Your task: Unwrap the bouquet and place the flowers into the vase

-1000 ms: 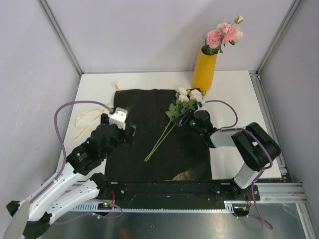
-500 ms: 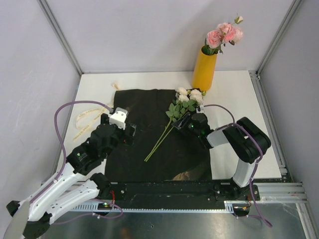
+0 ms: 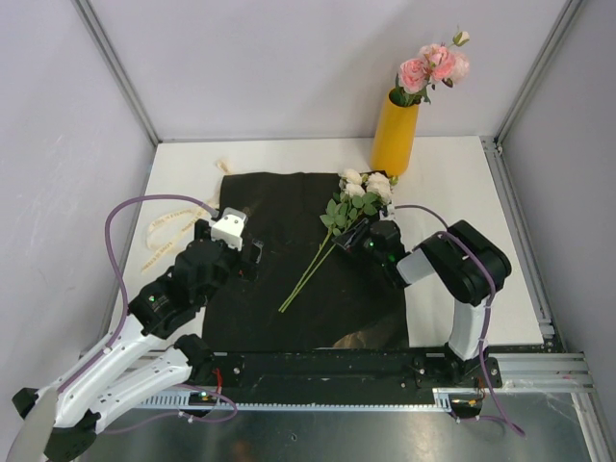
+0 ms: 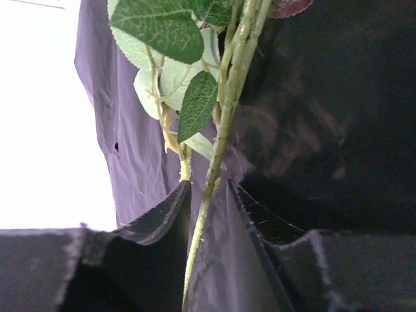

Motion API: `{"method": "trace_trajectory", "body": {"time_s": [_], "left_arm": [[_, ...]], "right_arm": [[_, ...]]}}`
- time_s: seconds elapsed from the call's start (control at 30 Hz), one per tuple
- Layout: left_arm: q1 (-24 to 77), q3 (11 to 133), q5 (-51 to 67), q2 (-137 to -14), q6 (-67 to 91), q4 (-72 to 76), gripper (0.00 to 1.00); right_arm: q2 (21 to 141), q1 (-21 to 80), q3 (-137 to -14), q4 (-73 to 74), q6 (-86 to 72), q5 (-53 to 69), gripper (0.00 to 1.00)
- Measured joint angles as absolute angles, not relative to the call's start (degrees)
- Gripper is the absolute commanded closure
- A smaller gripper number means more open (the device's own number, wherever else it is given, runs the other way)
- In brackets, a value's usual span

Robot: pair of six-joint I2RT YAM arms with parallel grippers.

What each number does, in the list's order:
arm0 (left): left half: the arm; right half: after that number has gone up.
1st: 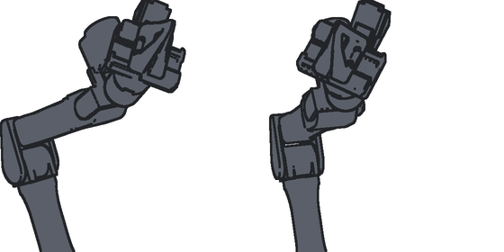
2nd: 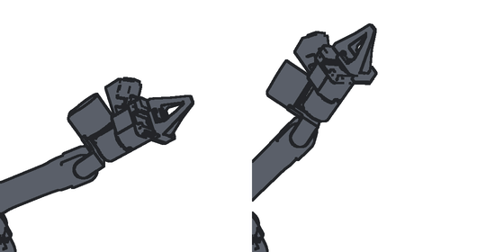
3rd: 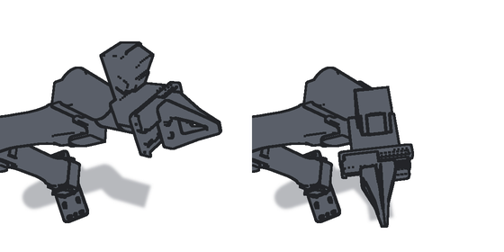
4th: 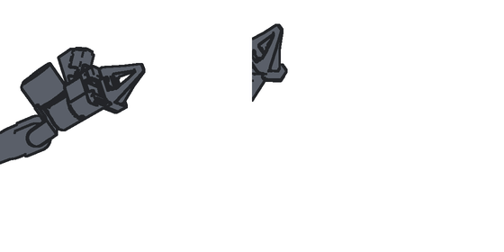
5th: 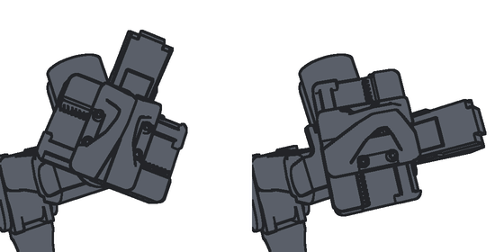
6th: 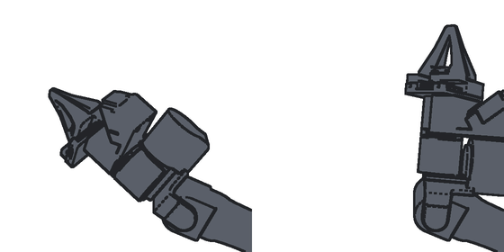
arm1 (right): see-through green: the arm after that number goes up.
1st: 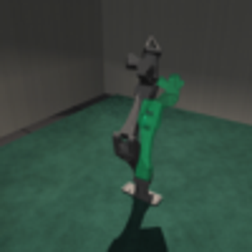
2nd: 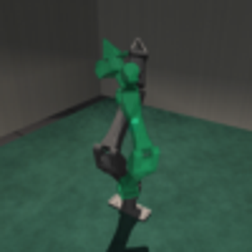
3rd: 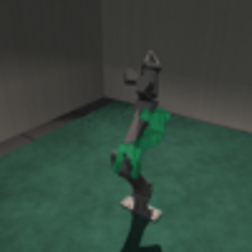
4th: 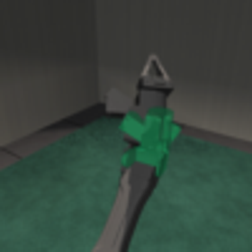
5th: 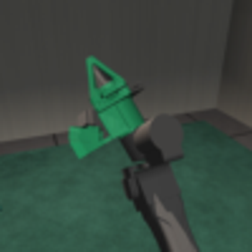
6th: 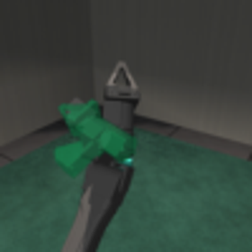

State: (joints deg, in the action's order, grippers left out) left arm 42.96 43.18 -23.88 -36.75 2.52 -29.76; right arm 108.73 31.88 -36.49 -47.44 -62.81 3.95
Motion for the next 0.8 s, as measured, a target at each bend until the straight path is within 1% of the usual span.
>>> {"method": "trace_trajectory", "body": {"time_s": [0.2, 0.43, 0.6, 0.8], "left_arm": [[42.96, 43.18, -23.88, -36.75, 2.52, -29.76, 0.0], [42.96, 43.16, -23.88, -36.75, 2.5, -29.76, 0.0], [42.96, 43.16, -23.88, -36.75, 2.5, -29.76, 0.0], [42.96, 43.16, -23.88, -36.75, 2.52, -29.76, 0.0]], "right_arm": [[109.4, 31.09, -36.49, -47.83, -62.96, 4.01, 0.86], [108.36, 30.22, -35.75, -47.18, -62.33, 3.97, 0.98], [102.21, 29.3, -33.5, -45.36, -60.82, 3.53, 1.0], [88.31, 29.34, -32.75, -37.71, -55.7, -1.3, 1.0]]}}
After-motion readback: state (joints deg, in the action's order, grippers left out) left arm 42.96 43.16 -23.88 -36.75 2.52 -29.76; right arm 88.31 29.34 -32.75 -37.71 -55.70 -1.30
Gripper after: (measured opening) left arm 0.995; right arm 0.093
